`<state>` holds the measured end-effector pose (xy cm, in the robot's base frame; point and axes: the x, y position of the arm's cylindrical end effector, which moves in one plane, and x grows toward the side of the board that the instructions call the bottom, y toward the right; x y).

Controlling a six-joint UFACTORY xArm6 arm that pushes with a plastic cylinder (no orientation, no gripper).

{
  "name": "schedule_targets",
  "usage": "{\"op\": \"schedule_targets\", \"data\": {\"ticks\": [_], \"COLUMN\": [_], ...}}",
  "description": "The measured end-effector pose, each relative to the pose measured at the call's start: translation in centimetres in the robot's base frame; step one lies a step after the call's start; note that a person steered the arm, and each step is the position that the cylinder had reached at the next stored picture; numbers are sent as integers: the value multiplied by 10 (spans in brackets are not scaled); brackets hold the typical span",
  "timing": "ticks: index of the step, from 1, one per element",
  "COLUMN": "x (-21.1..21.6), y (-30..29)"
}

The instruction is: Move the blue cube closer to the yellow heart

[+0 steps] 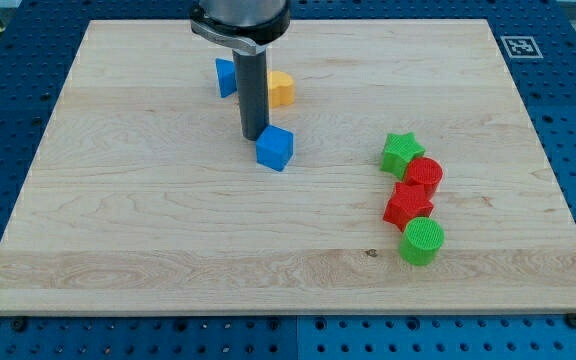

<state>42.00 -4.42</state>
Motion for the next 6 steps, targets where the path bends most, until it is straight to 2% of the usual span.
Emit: {"op": "schedule_targets", "data": {"ticks": [2,3,6], "x": [79,75,-21], "y": [-21,5,57]}}
